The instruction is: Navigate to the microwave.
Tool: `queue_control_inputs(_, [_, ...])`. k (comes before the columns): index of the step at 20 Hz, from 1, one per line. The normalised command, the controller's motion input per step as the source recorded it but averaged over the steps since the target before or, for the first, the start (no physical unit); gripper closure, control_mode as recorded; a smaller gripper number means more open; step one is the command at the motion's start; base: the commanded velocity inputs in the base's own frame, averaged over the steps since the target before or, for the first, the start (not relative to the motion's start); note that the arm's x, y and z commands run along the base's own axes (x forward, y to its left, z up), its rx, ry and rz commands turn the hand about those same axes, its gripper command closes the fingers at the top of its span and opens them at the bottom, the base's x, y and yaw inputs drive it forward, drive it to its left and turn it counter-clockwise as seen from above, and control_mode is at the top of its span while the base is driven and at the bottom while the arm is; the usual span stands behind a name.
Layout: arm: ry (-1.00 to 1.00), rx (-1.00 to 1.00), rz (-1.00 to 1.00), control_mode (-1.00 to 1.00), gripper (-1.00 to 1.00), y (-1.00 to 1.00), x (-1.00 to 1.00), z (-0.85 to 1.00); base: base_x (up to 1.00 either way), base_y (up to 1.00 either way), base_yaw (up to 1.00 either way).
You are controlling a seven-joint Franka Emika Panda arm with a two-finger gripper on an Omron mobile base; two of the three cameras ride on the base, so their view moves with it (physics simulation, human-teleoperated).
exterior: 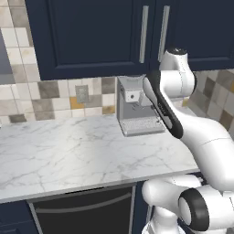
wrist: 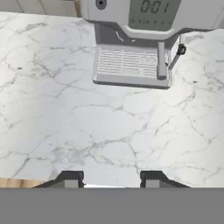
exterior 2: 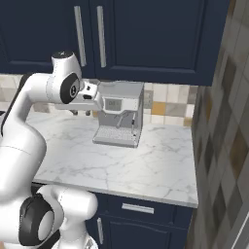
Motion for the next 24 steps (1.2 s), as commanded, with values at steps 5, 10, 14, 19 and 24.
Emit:
queue_control_inputs(5, [0.0, 0.0, 0.0, -1.0, -1.0, -0.07, -0.54, -0.08, 0.0, 0.0, 0.0])
queue_control_inputs(10, [0.0, 0.0, 0.0, -1.0, -1.0, 0.0, -0.99, -0.32, 0.0, 0.0, 0.0])
queue_control_inputs(14, [0.0, -0.01, 0.0, -1.0, -1.0, 0.0, -0.82, -0.42, 0.0, 0.0, 0.0])
queue_control_inputs(19, [0.0, 0.0, 0.0, 1.0, -1.0, 0.0, -0.23, -0.09, -0.02, -0.08, 0.0])
queue_control_inputs(24, [0.0, 0.0, 0.0, 1.0, -1.0, 0.0, 0.0, 0.0, -0.42, 0.17, 0.13])
